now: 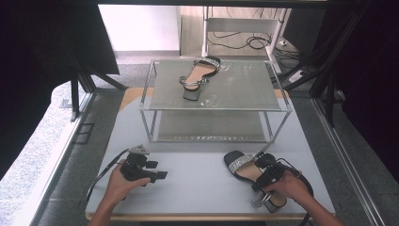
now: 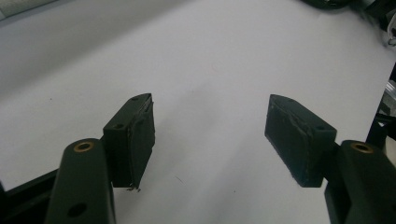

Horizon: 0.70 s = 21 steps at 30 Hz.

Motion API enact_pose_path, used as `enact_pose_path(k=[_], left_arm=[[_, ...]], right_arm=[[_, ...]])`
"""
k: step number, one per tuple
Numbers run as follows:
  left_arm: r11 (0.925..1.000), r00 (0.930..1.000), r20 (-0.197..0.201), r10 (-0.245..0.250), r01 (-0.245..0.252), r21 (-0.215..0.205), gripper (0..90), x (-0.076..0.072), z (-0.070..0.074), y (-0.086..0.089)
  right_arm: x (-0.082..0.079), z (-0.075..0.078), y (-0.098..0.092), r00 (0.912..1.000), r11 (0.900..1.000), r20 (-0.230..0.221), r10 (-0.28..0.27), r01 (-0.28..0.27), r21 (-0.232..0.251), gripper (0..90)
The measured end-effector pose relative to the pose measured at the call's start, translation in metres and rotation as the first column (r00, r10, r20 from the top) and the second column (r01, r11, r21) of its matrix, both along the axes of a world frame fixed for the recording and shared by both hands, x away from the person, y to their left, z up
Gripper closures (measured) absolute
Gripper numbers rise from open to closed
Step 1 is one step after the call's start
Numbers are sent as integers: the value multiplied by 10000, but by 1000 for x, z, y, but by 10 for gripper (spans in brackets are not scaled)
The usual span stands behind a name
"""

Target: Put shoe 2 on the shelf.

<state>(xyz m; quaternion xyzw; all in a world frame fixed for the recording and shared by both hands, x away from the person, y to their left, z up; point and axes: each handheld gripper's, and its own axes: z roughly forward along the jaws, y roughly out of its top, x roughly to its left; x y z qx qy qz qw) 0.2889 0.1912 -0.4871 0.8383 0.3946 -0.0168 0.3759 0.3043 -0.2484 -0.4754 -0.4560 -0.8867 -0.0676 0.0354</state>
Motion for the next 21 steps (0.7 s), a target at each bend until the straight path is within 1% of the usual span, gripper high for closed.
enact_pose_path(k=[1, 5, 6, 9, 10, 12, 13, 17, 18, 21], left_arm=[[10000, 10000, -6, 8, -8, 2, 336, 0, 0, 0], [10000, 10000, -25, -18, 18, 21, 336, 0, -1, -1], [10000, 10000, -23, -11, 11, 31, 336, 0, -1, -1], [10000, 10000, -6, 8, -8, -2, 335, 0, 0, 0], [10000, 10000, -6, 11, -11, -2, 336, 0, 0, 0], [10000, 10000, -15, -3, 3, -13, 336, 1, -1, 0], [10000, 10000, -20, -1, 1, 17, 335, 1, -1, 0], [10000, 10000, -19, -24, 24, 38, 335, 0, -1, -1], [10000, 10000, -17, -30, 30, 35, 335, 0, -1, 0], [10000, 10000, -9, 8, -8, 29, 335, 1, 0, 1]], right_arm=[[1, 0, -3, 10000, 10000, 3, 29, -29, 54, 402], [5, 2, -9, 9996, 9983, -228, -165, 178, 554, 411], [5, 4, -10, 9988, 9962, -336, -346, 372, 792, 412], [8, 8, -14, 9975, 9918, -518, -471, 529, 1163, 419], [9, 10, -16, 9970, 9888, -596, -498, 576, 1376, 423], [9, 13, -18, 9969, 9856, -651, -447, 546, 1600, 427], [10, 14, -18, 9964, 9846, -728, -429, 545, 1660, 428], [11, 12, -18, 9958, 9839, -775, -483, 608, 1680, 430], [12, 12, -19, 9941, 9798, -916, -575, 738, 1857, 430], [14, 13, -23, 9923, 9719, -1027, -689, 900, 2175, 430]])
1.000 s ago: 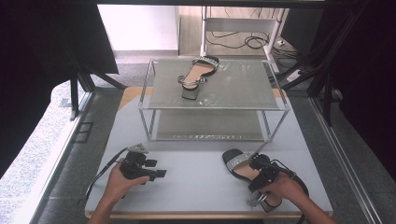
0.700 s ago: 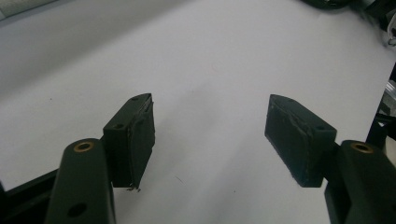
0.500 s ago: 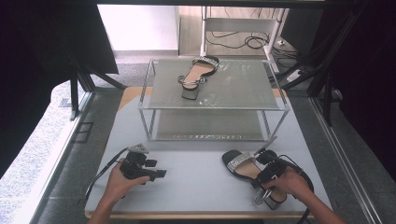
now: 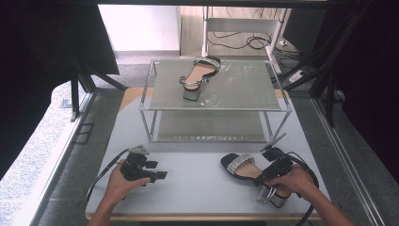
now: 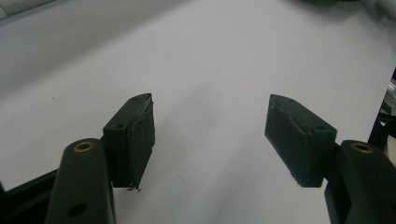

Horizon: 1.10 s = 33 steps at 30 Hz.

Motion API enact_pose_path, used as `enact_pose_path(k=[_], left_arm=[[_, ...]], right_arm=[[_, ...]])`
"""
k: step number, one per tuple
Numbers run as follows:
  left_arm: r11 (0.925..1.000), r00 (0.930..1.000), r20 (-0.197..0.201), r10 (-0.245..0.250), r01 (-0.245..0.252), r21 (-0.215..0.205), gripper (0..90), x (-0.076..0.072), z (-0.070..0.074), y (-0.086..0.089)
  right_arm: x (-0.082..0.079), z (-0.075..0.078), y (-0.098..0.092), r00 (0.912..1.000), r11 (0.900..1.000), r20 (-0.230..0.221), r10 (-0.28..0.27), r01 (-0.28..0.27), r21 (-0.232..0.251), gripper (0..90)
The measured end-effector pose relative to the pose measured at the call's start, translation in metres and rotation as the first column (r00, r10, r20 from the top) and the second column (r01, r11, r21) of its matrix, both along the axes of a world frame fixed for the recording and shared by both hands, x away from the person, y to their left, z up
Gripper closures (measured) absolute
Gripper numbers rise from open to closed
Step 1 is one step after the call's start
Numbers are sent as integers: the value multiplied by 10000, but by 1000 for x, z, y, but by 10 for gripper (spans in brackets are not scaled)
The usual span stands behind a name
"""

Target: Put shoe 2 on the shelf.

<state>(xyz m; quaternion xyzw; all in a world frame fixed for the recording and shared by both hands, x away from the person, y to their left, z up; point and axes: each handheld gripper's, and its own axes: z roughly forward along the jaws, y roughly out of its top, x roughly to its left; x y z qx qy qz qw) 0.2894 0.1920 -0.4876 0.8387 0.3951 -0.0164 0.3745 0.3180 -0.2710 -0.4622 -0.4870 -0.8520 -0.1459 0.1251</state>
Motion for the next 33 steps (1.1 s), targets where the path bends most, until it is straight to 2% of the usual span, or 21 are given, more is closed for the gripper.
enact_pose_path(k=[6, 11, 12, 18, 23, 31, 33], left_arm=[[10000, 10000, -25, -26, 26, 34, 335, 0, -1, -1], [10000, 10000, -8, -17, 17, 4, 336, 0, 0, 0], [10000, 10000, -5, -17, 17, 1, 336, 0, 0, 1], [10000, 10000, 18, 3, -3, -61, 337, 0, 1, 1], [9999, 10000, 67, 64, -63, -149, 337, -1, 2, 2], [9998, 9999, 79, 63, -62, -169, 338, 0, 3, 3], [9997, 9999, 84, 106, -104, -234, 339, -1, 3, 3]], right_arm=[[-2, 11, -4, 9998, 9994, 183, -47, 41, 357, 431], [-11, 30, -4, 9989, 9968, 461, 50, -86, 792, 431], [-13, 37, -4, 9990, 9944, 452, 72, -119, 1054, 431], [-20, 65, -1, 9969, 9864, 770, 141, -265, 1624, 431], [-23, 93, -2, 9940, 9733, 1094, 58, -307, 2274, 431], [-25, 130, -4, 9845, 9557, 1753, 79, -590, 2885, 431], [-24, 138, -4, 9817, 9541, 1902, 23, -591, 2935, 431]])
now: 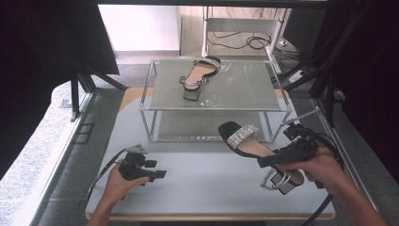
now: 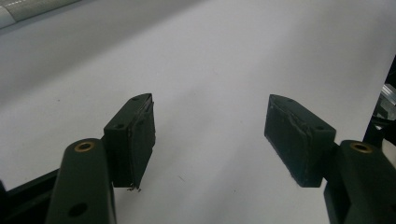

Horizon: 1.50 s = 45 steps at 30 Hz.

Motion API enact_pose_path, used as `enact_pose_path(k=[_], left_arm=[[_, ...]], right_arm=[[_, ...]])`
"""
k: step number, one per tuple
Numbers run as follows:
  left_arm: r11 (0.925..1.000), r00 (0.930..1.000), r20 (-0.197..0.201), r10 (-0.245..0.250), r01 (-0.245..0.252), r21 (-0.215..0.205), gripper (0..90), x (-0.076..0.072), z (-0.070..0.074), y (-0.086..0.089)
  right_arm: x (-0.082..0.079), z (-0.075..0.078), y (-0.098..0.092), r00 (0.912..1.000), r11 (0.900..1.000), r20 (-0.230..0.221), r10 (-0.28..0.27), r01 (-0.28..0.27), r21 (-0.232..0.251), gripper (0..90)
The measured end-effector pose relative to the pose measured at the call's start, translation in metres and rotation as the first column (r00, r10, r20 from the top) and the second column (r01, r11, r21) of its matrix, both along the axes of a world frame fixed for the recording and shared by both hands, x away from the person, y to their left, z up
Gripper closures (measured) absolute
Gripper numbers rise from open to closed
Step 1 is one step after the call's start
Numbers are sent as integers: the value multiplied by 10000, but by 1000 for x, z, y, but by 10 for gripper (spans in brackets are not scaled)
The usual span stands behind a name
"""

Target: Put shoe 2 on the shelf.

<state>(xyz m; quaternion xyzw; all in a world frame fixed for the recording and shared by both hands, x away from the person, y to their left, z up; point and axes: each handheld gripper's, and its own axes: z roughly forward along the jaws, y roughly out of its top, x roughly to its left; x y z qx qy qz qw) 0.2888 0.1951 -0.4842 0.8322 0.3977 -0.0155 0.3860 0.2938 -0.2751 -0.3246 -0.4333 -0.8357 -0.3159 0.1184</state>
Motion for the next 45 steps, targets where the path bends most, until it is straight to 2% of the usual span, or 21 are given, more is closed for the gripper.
enact_pose_path(k=[7, 13, 15, 21, 29, 31, 35, 41, 45], left_arm=[[10000, 9999, 103, 70, -69, -38, 342, 0, 2, 2], [10000, 9999, 149, 59, -58, -57, 343, 0, 2, 2], [10000, 9999, 158, 35, -34, -67, 343, -1, 2, 2], [10000, 9998, 209, 25, -23, -88, 343, -1, 3, 4], [9998, 9998, 223, 0, 4, -190, 343, -1, 4, 6], [9996, 9998, 204, 8, -2, -283, 343, -1, 4, 7], [9989, 9998, 136, 157, -151, -451, 344, 0, 4, 13], [9978, 9996, 135, 263, -255, -611, 345, 1, 5, 19], [9968, 9993, 206, 309, -293, -749, 345, 0, 8, 23]], right_arm=[[9, 26, 1, 9993, 9995, 377, -20, 9, 308, 431], [26, 45, 7, 9981, 9999, 609, -101, 92, 140, 431], [33, 49, 11, 9964, 9998, 830, -157, 165, -94, 431], [62, 58, 16, 9951, 9984, 814, -557, 563, -50, 431], [105, 63, 28, 9917, 9940, 741, -1049, 1069, -228, 431], [118, 63, 29, 9885, 9908, 824, -1268, 1302, -371, 431], [147, 62, 30, 9763, 9760, 808, -2007, 2064, -697, 431], [185, 61, 38, 9596, 9552, 847, -2684, 2765, -1053, 431], [211, 55, 44, 9417, 9318, 880, -3246, 3344, -1410, 430]])
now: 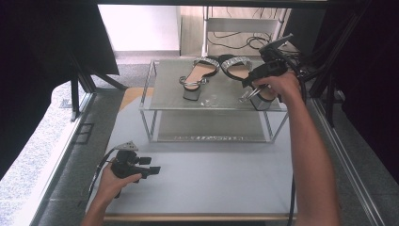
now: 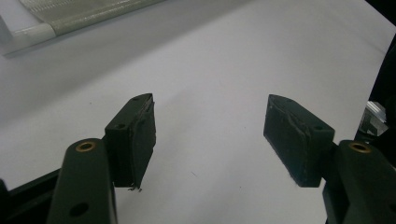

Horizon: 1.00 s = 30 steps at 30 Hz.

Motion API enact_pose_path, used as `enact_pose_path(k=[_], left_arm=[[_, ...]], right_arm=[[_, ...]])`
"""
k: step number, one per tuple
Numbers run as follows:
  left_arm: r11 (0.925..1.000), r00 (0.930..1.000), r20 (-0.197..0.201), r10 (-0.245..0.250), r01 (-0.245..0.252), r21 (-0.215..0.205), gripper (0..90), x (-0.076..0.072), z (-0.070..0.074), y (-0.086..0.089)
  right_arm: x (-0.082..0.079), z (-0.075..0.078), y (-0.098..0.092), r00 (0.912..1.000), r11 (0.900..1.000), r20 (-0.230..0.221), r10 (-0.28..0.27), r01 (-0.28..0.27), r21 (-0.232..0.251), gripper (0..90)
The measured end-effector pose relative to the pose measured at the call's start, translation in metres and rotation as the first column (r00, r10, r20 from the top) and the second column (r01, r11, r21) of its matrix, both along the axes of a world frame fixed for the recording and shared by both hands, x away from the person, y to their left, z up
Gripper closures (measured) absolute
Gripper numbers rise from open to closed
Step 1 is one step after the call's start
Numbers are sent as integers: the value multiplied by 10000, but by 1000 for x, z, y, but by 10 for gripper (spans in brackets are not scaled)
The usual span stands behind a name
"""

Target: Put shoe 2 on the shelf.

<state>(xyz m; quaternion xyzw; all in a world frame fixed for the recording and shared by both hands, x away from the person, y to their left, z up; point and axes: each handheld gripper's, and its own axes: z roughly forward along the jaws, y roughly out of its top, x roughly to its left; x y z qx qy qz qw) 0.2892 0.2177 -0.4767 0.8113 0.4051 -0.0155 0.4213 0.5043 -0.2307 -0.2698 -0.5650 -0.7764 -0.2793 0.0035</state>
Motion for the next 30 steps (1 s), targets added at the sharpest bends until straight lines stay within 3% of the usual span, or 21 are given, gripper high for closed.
enact_pose_path(k=[5, 8, 15, 23, 30], left_arm=[[9999, 10000, 69, 29, -28, -115, 345, 0, 2, 4], [9999, 10000, 79, 27, -26, -157, 345, 0, 3, 6], [9995, 9999, 155, 33, -28, -312, 345, -1, 6, 10], [9992, 9996, 260, 104, -94, -382, 351, -2, 7, 11], [9993, 9997, 253, 48, -38, -379, 352, -2, 8, 9]], right_arm=[[21, -5, 4, 9968, 9959, -27, -805, 803, -406, 431], [30, -8, 10, 9955, 9914, -39, -943, 936, -916, 431], [47, -13, 12, 9878, 9797, -23, -1554, 1538, -1286, 430], [59, -24, 14, 9797, 9714, -75, -2001, 1974, -1321, 430], [63, -28, 19, 9813, 9709, -97, -1922, 1887, -1474, 429]])
